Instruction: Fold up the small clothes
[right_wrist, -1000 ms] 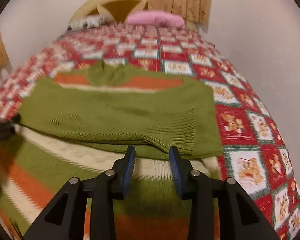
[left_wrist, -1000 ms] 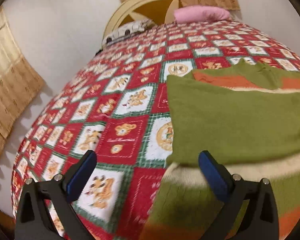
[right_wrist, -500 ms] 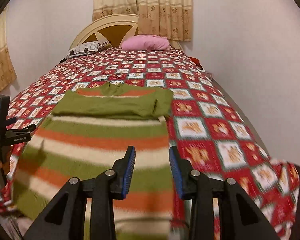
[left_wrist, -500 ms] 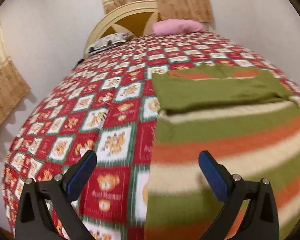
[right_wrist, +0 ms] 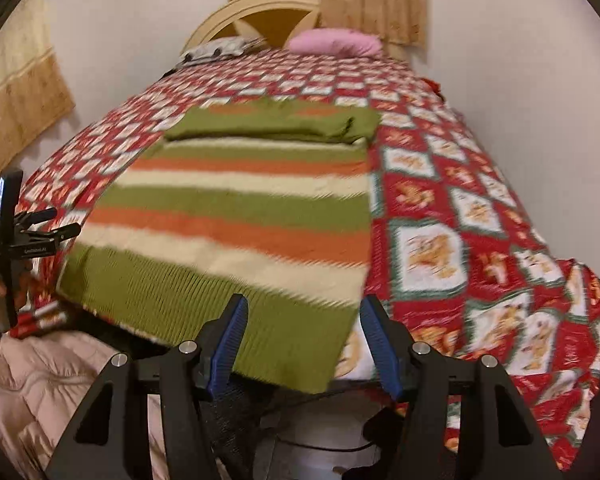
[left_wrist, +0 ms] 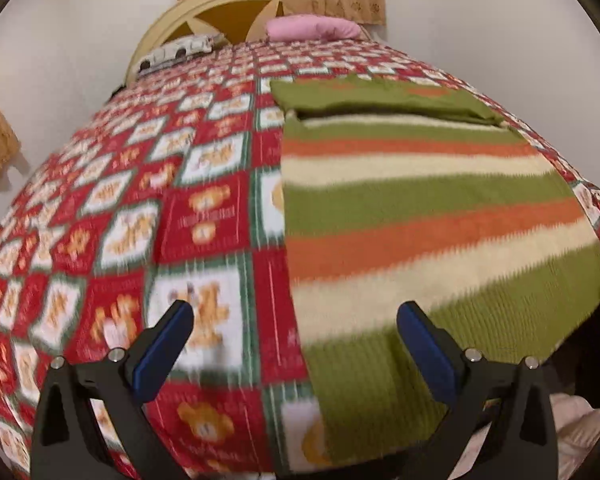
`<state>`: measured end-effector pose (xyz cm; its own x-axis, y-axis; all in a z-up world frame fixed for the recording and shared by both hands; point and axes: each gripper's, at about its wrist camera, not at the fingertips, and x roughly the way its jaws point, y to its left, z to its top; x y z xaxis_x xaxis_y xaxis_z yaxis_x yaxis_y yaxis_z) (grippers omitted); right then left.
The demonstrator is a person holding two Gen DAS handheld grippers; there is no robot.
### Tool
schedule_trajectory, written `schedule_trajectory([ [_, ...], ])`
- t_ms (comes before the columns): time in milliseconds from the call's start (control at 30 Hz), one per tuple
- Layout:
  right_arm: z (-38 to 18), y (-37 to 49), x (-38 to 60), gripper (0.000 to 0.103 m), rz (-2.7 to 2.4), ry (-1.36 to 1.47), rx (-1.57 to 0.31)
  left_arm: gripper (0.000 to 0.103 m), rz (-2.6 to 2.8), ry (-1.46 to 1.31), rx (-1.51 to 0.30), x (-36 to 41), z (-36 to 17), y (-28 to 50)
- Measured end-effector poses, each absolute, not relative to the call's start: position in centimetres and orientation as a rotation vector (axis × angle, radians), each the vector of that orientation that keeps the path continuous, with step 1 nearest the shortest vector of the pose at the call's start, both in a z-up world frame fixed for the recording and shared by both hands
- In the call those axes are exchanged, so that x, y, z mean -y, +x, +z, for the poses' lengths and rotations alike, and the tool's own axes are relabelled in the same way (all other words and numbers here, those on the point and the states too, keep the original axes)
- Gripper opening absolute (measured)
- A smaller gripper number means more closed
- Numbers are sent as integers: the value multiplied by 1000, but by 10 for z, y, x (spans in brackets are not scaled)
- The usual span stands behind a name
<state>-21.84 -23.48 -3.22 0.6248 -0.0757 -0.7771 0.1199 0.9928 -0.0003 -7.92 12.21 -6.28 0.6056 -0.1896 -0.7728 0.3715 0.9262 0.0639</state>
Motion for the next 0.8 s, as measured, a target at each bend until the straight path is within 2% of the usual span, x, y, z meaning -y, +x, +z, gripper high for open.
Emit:
schedule_trajectory([
  [100,-53,-212,236,59,-130,79,-929,103,-341,164,-915,-131,-71,-86],
  [333,-87,-210,250,57,-155,230,-978,92,-376,105,-977,-137,-84,-101],
  [367,-93,-212,249,54,-150,238,-997,88,-386,98,-987,-138,-85,-102],
  [400,-96,-213,247,45,-150,235,-1014,83,-398,89,-998,-138,-87,-104],
  [500,-99,-217,238,43,-154,176,-1024,79,-413,81,-1011,-138,-88,-104],
  [567,-100,-216,236,42,-153,160,-1038,70,-427,70,-1018,-138,-86,-106],
  [600,-100,-214,236,37,-150,157,-1045,60,-438,66,-1022,-137,-85,-107],
  [633,-100,-213,236,29,-143,151,-1053,54,-453,66,-1028,-137,-84,-109],
  [700,-100,-210,236,21,-130,152,-1062,54,-460,79,-1027,-135,-84,-111],
  [767,-100,-209,239,19,-129,163,-1069,50,-476,84,-1025,-132,-84,-113],
  [800,-99,-208,240,14,-125,172,-1071,39,-481,86,-1026,-130,-84,-111],
])
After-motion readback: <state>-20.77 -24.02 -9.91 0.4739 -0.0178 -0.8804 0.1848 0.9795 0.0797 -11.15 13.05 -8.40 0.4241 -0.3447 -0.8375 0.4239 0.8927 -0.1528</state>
